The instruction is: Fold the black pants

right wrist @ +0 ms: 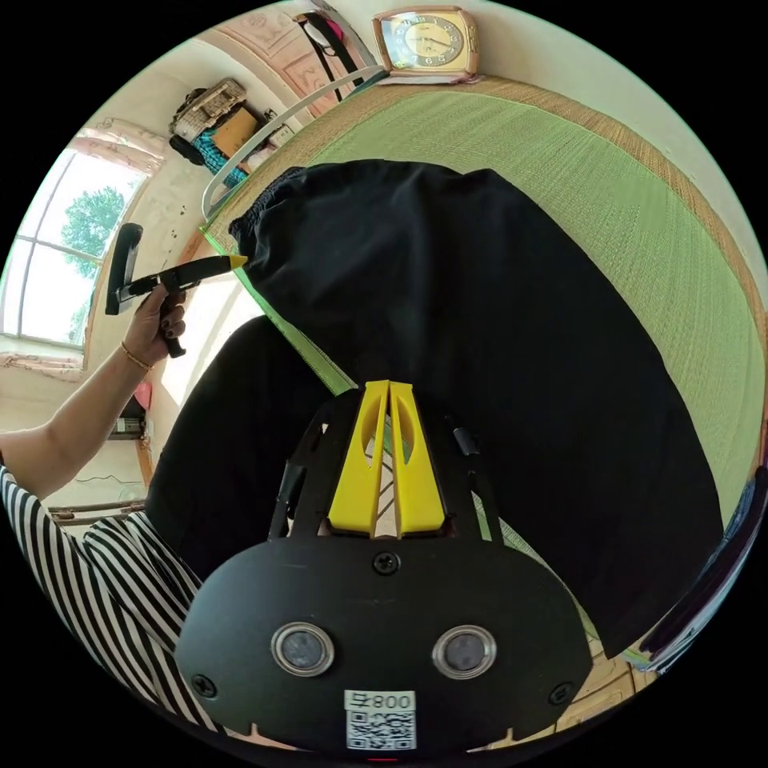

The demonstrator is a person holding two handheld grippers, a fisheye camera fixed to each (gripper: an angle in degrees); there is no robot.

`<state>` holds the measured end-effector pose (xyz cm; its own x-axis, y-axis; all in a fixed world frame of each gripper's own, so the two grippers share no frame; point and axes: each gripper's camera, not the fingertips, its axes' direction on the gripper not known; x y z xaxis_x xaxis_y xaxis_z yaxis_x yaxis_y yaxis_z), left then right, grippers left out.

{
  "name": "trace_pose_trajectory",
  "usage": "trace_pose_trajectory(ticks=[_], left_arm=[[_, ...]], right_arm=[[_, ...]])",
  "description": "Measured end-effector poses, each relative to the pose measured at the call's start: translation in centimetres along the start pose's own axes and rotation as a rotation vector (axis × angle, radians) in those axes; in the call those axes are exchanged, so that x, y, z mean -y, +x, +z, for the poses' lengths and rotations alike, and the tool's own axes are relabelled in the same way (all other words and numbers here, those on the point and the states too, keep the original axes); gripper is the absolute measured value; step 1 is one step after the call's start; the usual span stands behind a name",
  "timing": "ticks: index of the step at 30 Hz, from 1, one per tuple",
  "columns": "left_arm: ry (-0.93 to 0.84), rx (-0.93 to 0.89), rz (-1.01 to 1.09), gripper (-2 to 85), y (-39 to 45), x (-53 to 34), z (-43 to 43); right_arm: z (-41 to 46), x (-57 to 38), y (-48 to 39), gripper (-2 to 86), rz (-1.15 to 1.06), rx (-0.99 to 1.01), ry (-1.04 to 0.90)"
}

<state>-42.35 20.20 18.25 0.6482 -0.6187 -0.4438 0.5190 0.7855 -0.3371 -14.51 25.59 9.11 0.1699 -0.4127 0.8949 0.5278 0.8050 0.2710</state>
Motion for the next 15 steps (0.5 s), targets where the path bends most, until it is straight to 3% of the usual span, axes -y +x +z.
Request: trace_pose_trajectory(ticks=[5,11,15], left_arm=[[-0.136,0.018,0.044,0.0,1.7,0.8,3.7],[-0.095,-0.035,0.118,0.0,3.9,1.9,5.0],[-0.195,0.048,0.182,0.0,6.1,3.1,8.0]], right_arm=[[1.9,-0.3,-0.7,0.1,0.019,0.006,-0.068],[-1.9,-3.8,0.4,0.0,0.093,-0.021,0.042],[-3.0,-6.5,3.2,0.0,0.231,-0.064,0.058]])
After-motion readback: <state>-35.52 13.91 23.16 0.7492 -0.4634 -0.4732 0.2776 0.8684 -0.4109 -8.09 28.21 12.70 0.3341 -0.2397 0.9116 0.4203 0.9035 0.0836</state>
